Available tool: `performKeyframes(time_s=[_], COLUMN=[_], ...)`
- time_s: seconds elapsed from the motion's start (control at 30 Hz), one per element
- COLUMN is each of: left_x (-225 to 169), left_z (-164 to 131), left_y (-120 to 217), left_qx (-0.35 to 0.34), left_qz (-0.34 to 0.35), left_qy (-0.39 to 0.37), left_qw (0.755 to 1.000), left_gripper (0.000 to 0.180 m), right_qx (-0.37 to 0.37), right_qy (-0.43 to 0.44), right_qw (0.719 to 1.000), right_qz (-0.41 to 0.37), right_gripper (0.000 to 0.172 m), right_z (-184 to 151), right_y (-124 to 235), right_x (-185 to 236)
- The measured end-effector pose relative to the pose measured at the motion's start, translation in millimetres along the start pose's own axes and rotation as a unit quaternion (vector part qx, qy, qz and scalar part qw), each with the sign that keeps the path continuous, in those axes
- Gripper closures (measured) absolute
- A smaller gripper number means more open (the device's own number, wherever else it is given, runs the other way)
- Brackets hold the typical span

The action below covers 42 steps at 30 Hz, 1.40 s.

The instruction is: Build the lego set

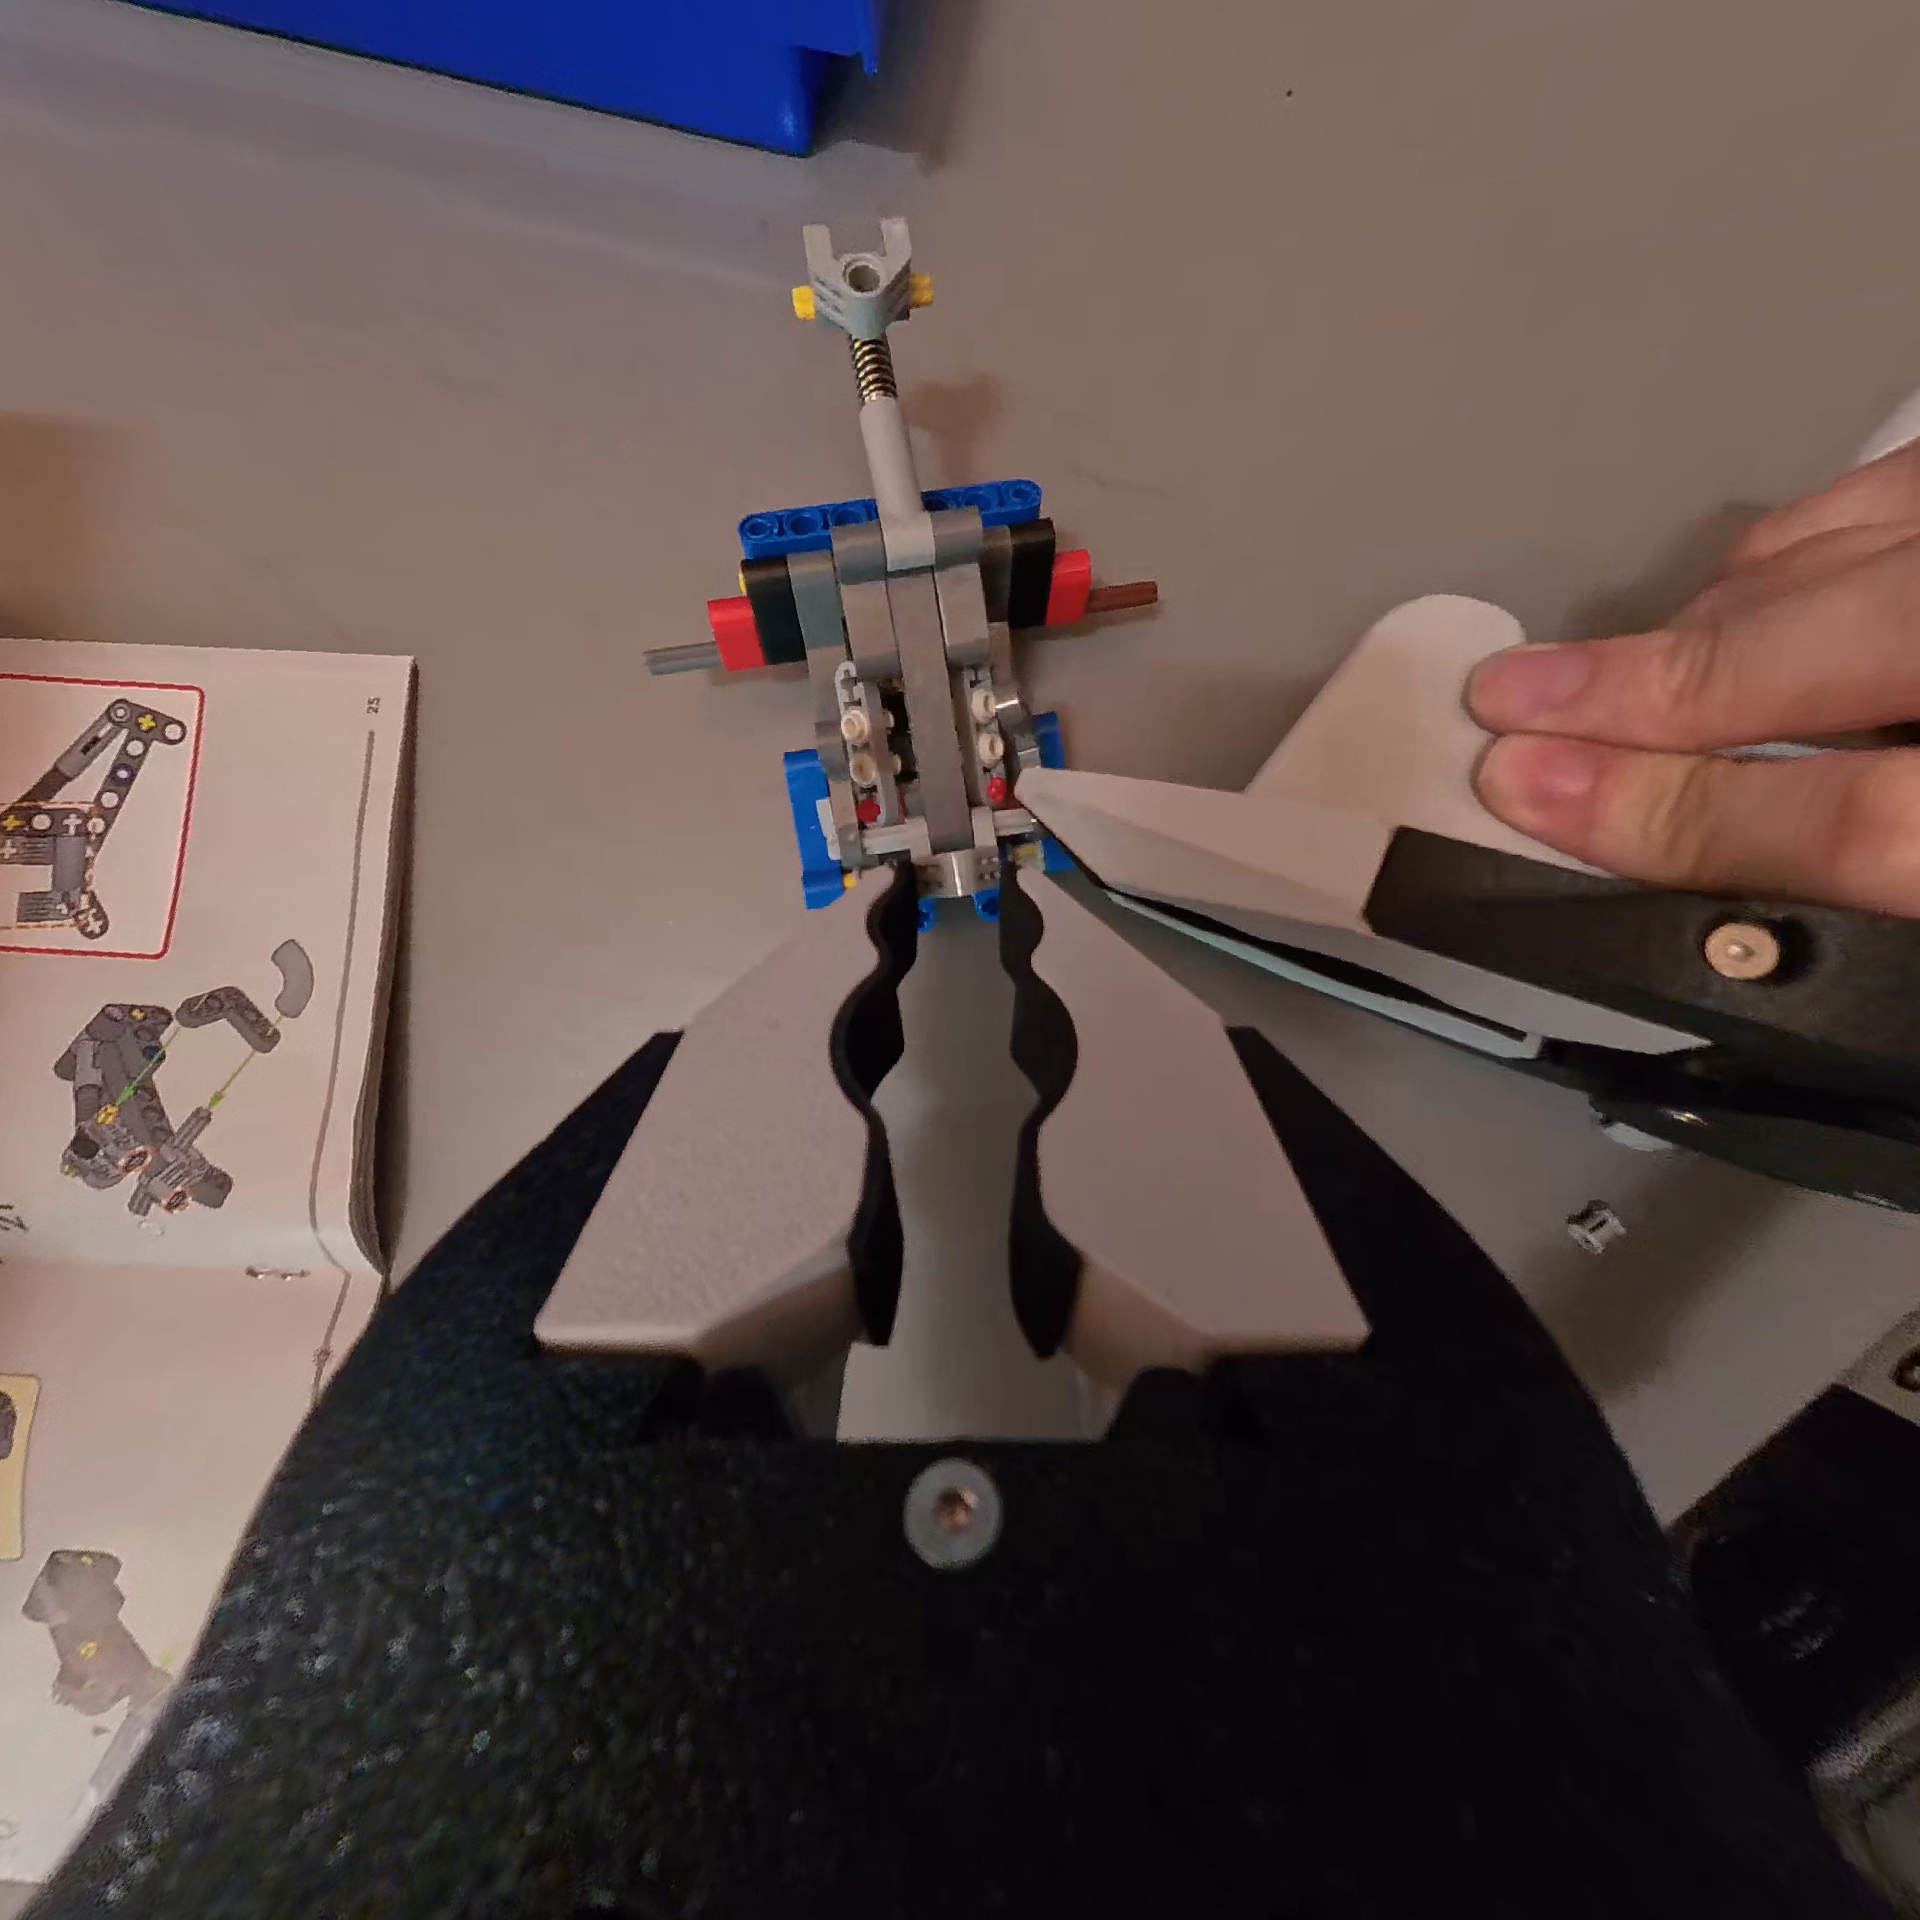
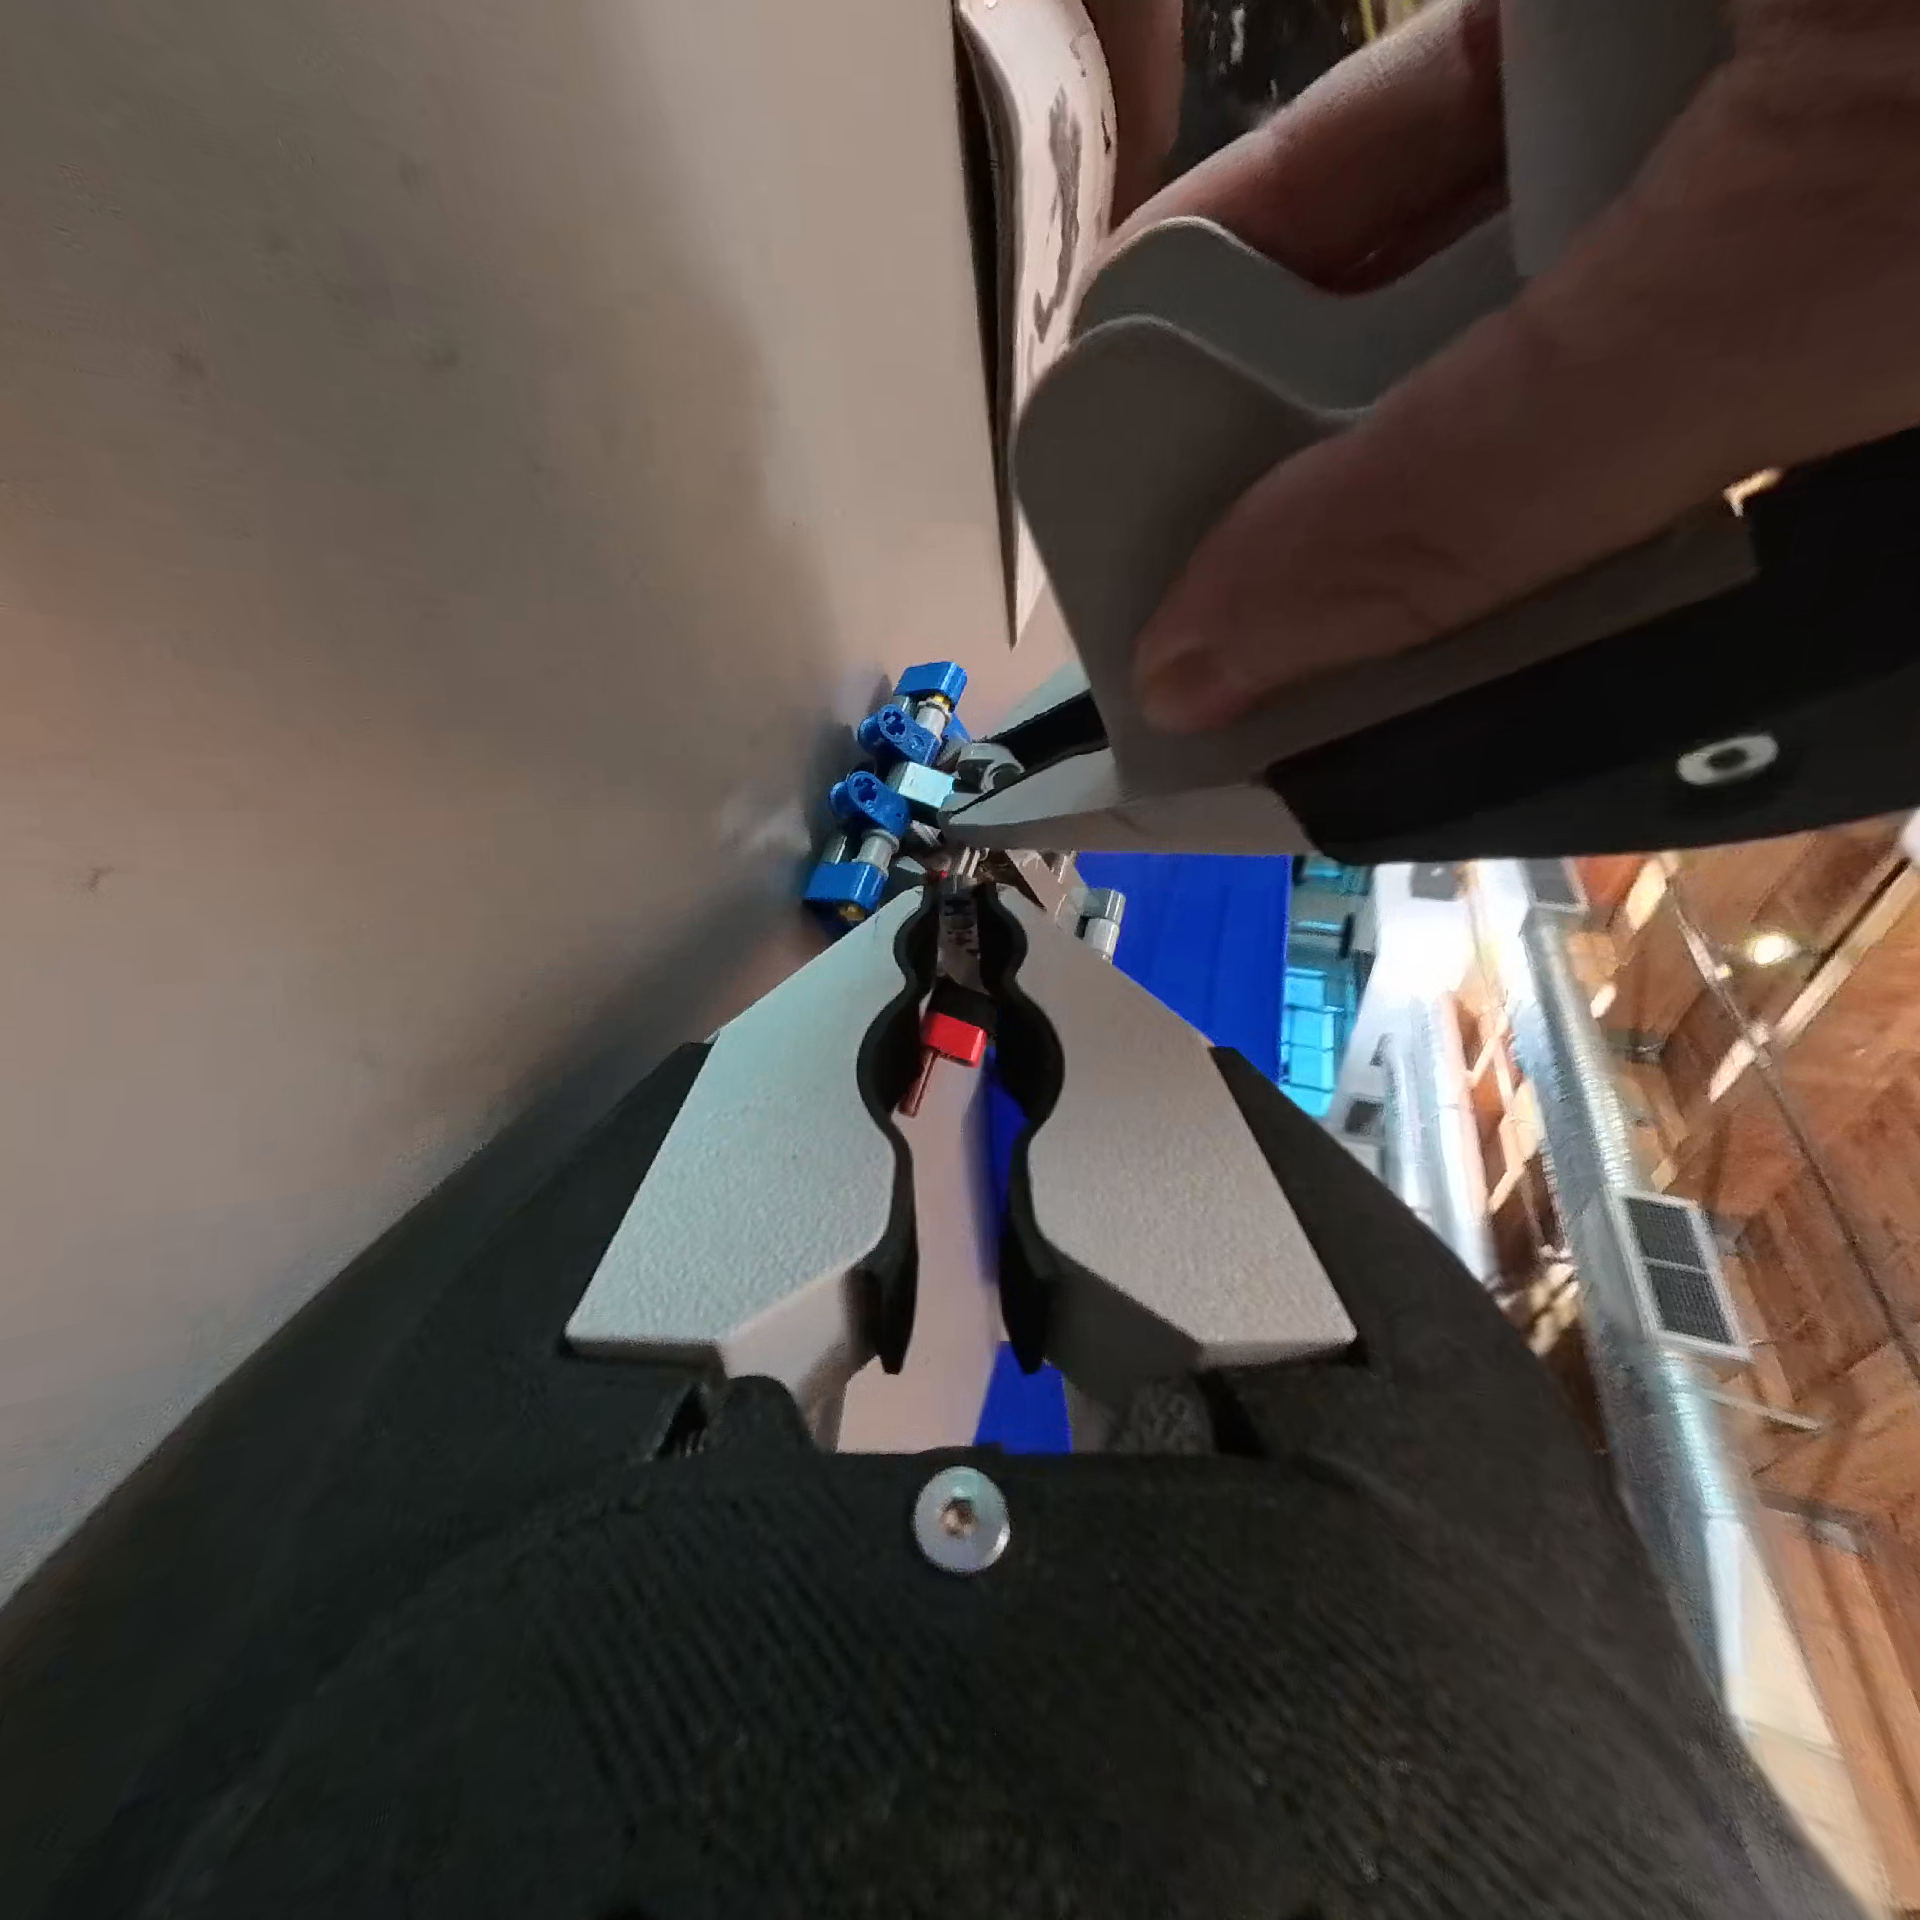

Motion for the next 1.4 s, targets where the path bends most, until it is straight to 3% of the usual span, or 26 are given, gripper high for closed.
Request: performKeyframes(time_s=[0.1,0.4,0.67,1.07,1.17,1.27,1.37,1.4], left_x=[1,3,4,2,2,3,3,2], left_z=[-1,0,0,0,0,-1,-1,-1], left_y=[0,0,0,-1,-1,-1,-1,-1], left_qx=[-0.001,-0.008,-0.006,-0.004,-0.006,-0.006,-0.006,-0.005], left_qz=[-0.015,-0.031,-0.037,-0.022,-0.024,-0.025,-0.026,-0.026], left_qy=[0.009,0.025,0.027,0.026,0.028,0.026,0.024,0.023], left_qw=[1.000,0.999,0.999,0.999,0.999,0.999,0.999,0.999], left_gripper=[0.168,0.168,0.168,0.168,0.168,0.168,0.168,0.168], right_qx=[-0.002,-0.028,-0.020,-0.078,-0.103,-0.140,-0.108,-0.112], right_qy=[0.026,-0.054,-0.004,-0.098,-0.113,-0.090,-0.160,-0.200], right_qw=[1.000,0.998,1.000,0.992,0.988,0.984,0.960,0.941], right_qz=[-0.007,0.023,0.007,0.017,0.025,0.056,0.203,0.248], right_gripper=[0.168,0.168,0.168,0.167,0.159,0.154,0.136,0.140], right_z=[1,0,1,0,-1,-2,-33,-40], right_y=[0,-1,-2,0,4,15,29,37], right_x=[0,-1,0,-2,-2,-7,-8,-9])
Point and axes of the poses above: each gripper's, where its closed fingertips meet, y back along the fingers, z out of its top, x = y × z across the jaws, the point moved 3 cm from there along y, back along the fingers
